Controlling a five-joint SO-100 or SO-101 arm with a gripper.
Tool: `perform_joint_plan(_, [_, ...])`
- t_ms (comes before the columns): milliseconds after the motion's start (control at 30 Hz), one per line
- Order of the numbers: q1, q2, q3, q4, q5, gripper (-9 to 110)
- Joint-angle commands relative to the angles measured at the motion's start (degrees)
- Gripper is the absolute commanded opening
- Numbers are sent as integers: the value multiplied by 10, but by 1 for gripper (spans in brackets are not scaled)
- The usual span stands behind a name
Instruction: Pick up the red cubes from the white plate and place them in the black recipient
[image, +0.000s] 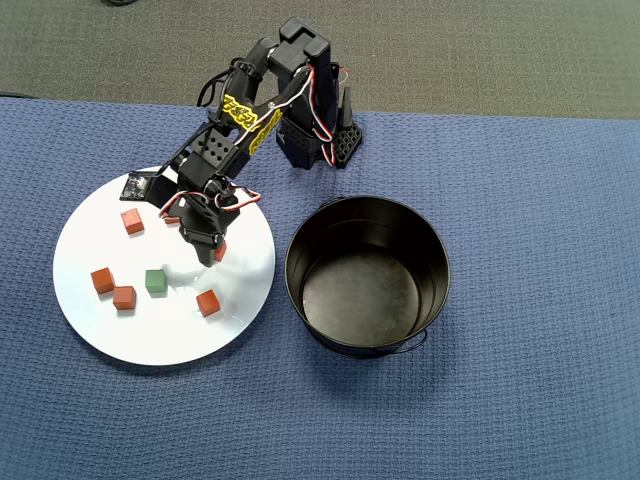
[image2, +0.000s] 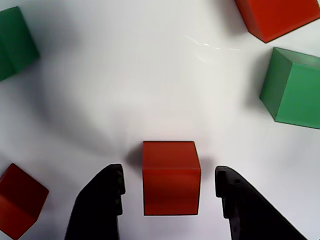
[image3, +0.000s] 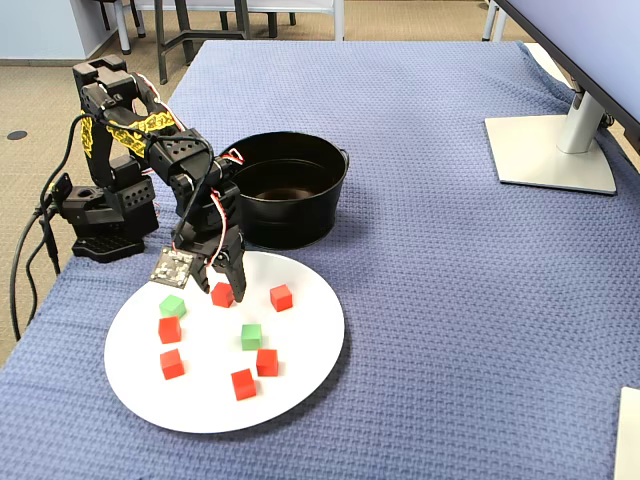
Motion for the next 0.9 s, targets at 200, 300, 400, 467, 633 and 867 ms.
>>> perform_joint_plan(200, [-3, 34, -57, -6, 21, 0])
perform_joint_plan(300, [-17, 91, -97, 54, 41, 0])
perform_joint_plan(400, [-49, 156, -139, 122, 55, 0])
perform_joint_plan(467, [-75, 187, -182, 155, 80, 0])
perform_joint_plan(633, [-185, 234, -251, 192, 152, 0])
perform_joint_plan(867, [-394, 232, -284, 175, 265, 0])
